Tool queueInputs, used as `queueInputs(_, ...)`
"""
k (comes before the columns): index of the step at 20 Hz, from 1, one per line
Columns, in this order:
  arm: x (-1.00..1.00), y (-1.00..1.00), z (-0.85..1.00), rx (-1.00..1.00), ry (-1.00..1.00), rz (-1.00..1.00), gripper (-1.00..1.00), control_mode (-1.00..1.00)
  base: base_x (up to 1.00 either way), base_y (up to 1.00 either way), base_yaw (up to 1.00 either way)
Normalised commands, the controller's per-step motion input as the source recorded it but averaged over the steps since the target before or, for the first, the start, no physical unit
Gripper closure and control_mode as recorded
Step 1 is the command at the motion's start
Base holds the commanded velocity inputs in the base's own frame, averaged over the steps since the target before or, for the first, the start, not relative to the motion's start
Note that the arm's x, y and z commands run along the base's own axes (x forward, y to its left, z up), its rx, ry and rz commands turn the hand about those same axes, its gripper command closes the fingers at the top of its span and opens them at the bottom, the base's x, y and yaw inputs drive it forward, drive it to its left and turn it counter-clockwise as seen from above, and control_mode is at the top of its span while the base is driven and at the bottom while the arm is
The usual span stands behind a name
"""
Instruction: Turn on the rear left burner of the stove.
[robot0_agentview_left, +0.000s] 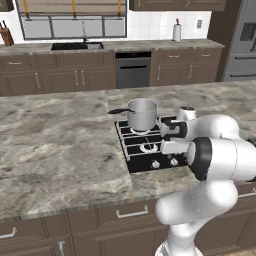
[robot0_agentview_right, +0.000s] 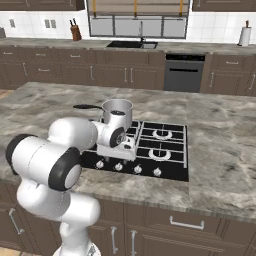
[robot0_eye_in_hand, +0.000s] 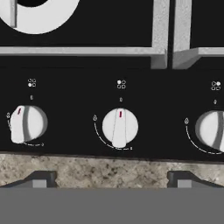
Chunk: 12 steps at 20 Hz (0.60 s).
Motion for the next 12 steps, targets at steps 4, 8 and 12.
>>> queueInputs(4,0.2,0.0,-0.34,0.0,0.04,0.0,-1.0,-1.0,0.0,0.0,0.0)
queueInputs(8,0.16,0.0,-0.31,0.0,0.01,0.0,-1.0,-1.0,0.0,0.0,0.0)
queueInputs(12,0.1,-0.01,-0.29,0.0,0.0,0.0,-1.0,-1.0,0.0,0.0,0.0)
